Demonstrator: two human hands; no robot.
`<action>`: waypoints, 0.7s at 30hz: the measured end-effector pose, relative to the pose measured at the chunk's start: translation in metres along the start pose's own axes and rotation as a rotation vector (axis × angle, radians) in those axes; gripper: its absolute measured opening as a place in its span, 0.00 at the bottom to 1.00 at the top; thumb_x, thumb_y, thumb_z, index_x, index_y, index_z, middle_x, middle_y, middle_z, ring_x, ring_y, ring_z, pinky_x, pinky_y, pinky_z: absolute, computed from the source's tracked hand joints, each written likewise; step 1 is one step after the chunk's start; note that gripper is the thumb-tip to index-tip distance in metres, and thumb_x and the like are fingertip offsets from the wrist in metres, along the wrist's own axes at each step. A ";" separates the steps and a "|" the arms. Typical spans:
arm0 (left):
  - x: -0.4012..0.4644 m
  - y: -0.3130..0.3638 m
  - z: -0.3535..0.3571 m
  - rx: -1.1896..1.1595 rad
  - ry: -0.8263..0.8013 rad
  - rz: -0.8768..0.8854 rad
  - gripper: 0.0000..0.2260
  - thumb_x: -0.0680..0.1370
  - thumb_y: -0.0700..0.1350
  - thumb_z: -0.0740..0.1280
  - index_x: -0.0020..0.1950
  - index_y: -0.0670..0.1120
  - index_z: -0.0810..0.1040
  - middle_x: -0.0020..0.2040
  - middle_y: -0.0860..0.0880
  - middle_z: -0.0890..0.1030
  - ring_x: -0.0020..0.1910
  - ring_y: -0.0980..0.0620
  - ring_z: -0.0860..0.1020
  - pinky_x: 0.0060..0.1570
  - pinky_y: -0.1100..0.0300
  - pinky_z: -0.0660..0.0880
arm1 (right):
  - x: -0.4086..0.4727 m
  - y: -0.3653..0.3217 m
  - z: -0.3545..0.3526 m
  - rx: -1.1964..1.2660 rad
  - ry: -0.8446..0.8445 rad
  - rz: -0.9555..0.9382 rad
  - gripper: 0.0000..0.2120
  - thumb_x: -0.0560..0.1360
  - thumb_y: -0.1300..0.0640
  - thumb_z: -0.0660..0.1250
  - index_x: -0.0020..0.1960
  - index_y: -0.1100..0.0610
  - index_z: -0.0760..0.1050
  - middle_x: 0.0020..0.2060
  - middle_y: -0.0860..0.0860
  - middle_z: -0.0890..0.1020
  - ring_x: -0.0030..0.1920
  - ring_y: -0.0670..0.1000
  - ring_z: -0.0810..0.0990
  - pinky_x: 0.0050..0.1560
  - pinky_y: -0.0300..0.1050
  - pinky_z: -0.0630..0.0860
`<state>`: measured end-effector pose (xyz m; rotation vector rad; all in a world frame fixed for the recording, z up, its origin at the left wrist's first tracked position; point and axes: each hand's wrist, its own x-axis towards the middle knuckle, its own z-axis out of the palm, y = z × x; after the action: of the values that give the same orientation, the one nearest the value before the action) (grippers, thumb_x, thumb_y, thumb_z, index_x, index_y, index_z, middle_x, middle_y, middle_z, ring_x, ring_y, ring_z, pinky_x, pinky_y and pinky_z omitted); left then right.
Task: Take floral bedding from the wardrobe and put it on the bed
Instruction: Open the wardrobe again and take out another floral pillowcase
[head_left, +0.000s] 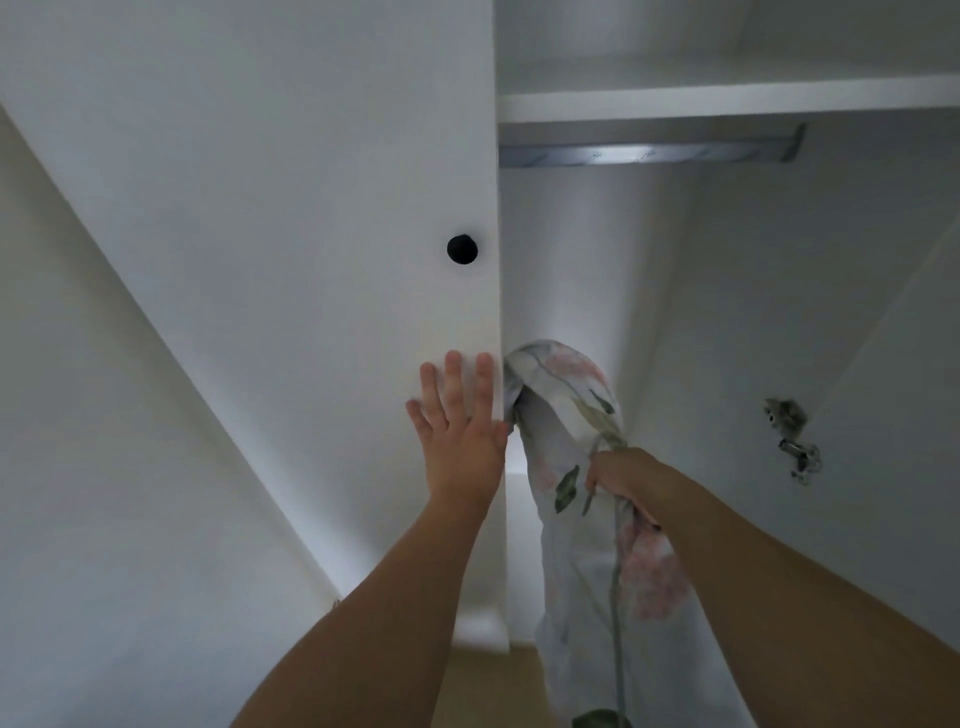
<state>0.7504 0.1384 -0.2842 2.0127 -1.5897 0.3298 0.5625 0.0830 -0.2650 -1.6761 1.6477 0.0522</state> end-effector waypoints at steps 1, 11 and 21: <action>0.004 -0.001 0.003 -0.009 0.005 0.002 0.41 0.78 0.55 0.66 0.78 0.54 0.38 0.79 0.45 0.40 0.77 0.37 0.40 0.71 0.32 0.51 | 0.003 -0.001 0.001 0.011 0.004 0.005 0.17 0.78 0.58 0.59 0.64 0.63 0.74 0.63 0.59 0.76 0.64 0.58 0.74 0.48 0.40 0.68; 0.015 -0.014 0.018 -0.012 0.020 0.062 0.35 0.79 0.57 0.60 0.79 0.55 0.42 0.79 0.46 0.37 0.77 0.37 0.39 0.68 0.28 0.51 | 0.017 0.001 0.013 0.114 0.008 0.063 0.17 0.79 0.58 0.60 0.65 0.63 0.73 0.65 0.60 0.75 0.64 0.58 0.74 0.55 0.42 0.71; -0.029 0.014 0.050 -0.063 -0.100 0.482 0.28 0.80 0.52 0.63 0.78 0.46 0.60 0.76 0.40 0.62 0.76 0.38 0.58 0.70 0.31 0.55 | -0.030 0.076 0.048 0.250 -0.008 0.343 0.24 0.68 0.59 0.70 0.63 0.64 0.74 0.63 0.59 0.74 0.55 0.58 0.76 0.47 0.41 0.72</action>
<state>0.7223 0.1323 -0.3358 1.6008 -2.1149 0.3551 0.5145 0.1440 -0.3192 -1.1959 1.8373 0.0195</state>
